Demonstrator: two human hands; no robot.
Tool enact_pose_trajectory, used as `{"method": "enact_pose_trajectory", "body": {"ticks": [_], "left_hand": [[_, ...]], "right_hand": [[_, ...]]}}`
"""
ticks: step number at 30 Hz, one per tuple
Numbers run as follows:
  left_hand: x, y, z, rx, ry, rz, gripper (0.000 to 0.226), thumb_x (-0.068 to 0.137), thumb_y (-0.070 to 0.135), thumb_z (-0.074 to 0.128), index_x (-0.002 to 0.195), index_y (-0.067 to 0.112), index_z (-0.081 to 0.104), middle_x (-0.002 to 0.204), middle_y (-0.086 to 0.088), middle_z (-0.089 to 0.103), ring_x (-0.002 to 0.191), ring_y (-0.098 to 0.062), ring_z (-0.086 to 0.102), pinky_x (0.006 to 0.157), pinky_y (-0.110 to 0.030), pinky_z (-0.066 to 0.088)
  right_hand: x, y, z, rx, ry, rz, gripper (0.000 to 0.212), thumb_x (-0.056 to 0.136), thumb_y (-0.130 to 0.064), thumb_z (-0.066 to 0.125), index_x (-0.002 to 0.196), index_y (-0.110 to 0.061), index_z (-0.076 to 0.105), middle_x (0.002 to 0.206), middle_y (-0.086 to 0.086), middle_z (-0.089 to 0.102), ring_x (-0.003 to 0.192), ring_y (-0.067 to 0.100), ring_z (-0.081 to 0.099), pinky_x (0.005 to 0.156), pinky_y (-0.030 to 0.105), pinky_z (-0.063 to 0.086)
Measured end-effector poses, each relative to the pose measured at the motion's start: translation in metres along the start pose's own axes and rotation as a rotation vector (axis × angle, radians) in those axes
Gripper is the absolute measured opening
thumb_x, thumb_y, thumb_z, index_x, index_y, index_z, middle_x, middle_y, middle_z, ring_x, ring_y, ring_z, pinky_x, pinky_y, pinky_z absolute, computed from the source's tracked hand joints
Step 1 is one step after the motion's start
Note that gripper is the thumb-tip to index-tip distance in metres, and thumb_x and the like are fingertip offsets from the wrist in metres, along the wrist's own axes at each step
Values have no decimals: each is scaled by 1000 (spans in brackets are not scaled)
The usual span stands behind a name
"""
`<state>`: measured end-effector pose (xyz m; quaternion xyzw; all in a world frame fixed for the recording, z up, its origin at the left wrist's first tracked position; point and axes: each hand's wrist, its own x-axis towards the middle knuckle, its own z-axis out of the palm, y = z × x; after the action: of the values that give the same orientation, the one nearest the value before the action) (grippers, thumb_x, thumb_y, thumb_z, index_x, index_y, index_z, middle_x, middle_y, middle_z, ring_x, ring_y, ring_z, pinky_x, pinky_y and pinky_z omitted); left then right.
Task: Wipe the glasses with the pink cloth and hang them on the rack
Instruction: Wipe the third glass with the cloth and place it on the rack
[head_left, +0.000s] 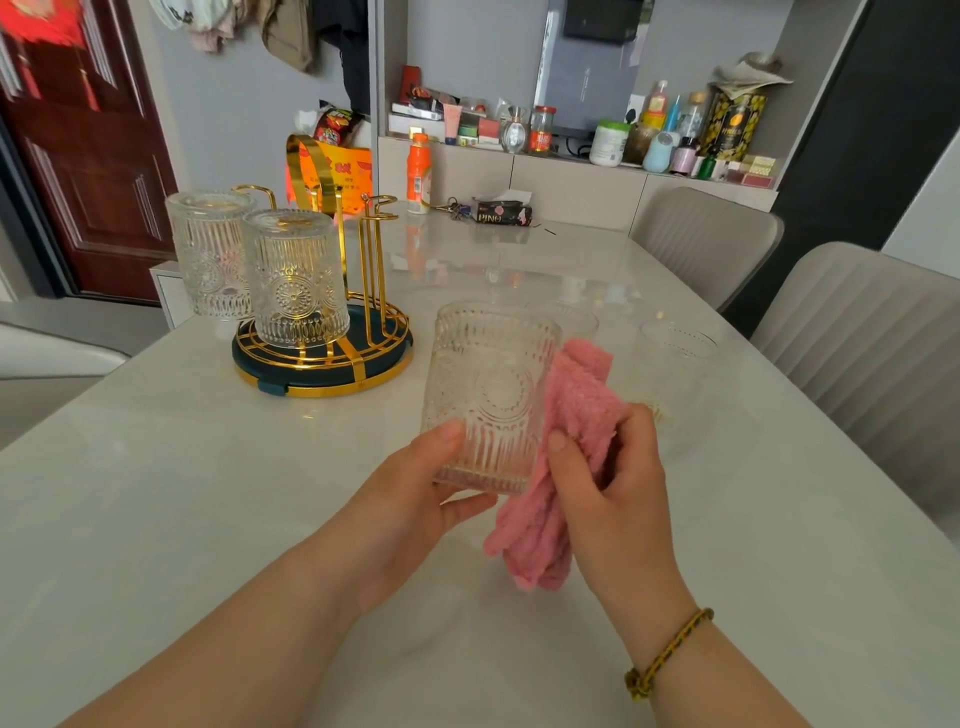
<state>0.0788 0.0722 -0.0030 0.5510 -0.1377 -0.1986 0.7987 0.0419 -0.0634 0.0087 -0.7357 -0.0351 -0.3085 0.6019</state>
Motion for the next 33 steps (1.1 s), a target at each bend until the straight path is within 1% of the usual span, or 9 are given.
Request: {"method": "enact_pose_trajectory", "body": {"ticks": [3,6,9,12,15,18,27,30,33], "left_hand": [[-1,1,0,50,0,-25,36,65,44,47,92,27,63,93,6,71,96,-13,61,85,-26,47],[0,0,1,96,4,10,32,72,46,53,95,25,61,89,10,74,90,-6,67,81,-21,53],[3,-3,1,58,129,16,33,70,48,54,96,27,55,94,1,72,88,-12,69,78,-24,54],[6,-7,7,47,159,-20,31,81,48,43,100,26,53,106,-6,67,96,-18,66,85,-29,52],[5,-10,6,156,105,-7,60,66,49,69,116,20,52,110,-4,67,99,-17,65,91,-33,50],[4,-10,2,139,78,-8,83,46,51,67,120,18,52,112,-4,68,99,-17,66,87,-29,53],[2,-5,5,-94,0,-90,43,65,41,65,103,23,59,96,-5,73,86,-18,69,87,-32,49],[6,-3,1,-199,105,-96,53,58,47,51,103,19,58,86,-4,72,69,-13,69,75,-29,50],[6,-2,-1,-181,101,-122,57,59,48,60,106,17,57,84,-3,71,67,-11,69,67,-23,57]], "right_hand": [[0,1,-1,-9,26,12,29,83,-4,58,77,-27,42,67,-13,49,58,-9,50,55,6,39],[1,2,-3,-26,32,3,32,82,0,56,78,-28,42,65,-19,58,60,-8,52,55,6,40],[1,5,-2,-15,38,-31,33,82,1,58,79,-29,43,72,-34,56,64,-9,53,58,4,40],[-2,5,3,-18,27,-79,26,72,-9,56,77,-32,45,85,-26,56,70,-9,53,62,3,39],[-5,7,7,-52,-5,-118,26,68,-13,56,76,-35,46,95,-29,53,77,-5,54,66,5,40],[-4,4,7,-79,-73,-169,25,66,-26,54,80,-46,47,101,-35,50,87,-4,54,71,5,41],[6,12,-1,-15,44,65,26,79,-4,63,71,-20,45,62,-6,48,53,-2,47,51,8,39],[-5,14,9,-62,-75,-41,17,69,-15,63,72,-20,47,78,-3,55,66,2,51,59,9,40],[-7,8,11,-152,-153,-195,13,64,-23,54,74,-30,49,96,-23,52,86,-5,52,69,4,39]]}}
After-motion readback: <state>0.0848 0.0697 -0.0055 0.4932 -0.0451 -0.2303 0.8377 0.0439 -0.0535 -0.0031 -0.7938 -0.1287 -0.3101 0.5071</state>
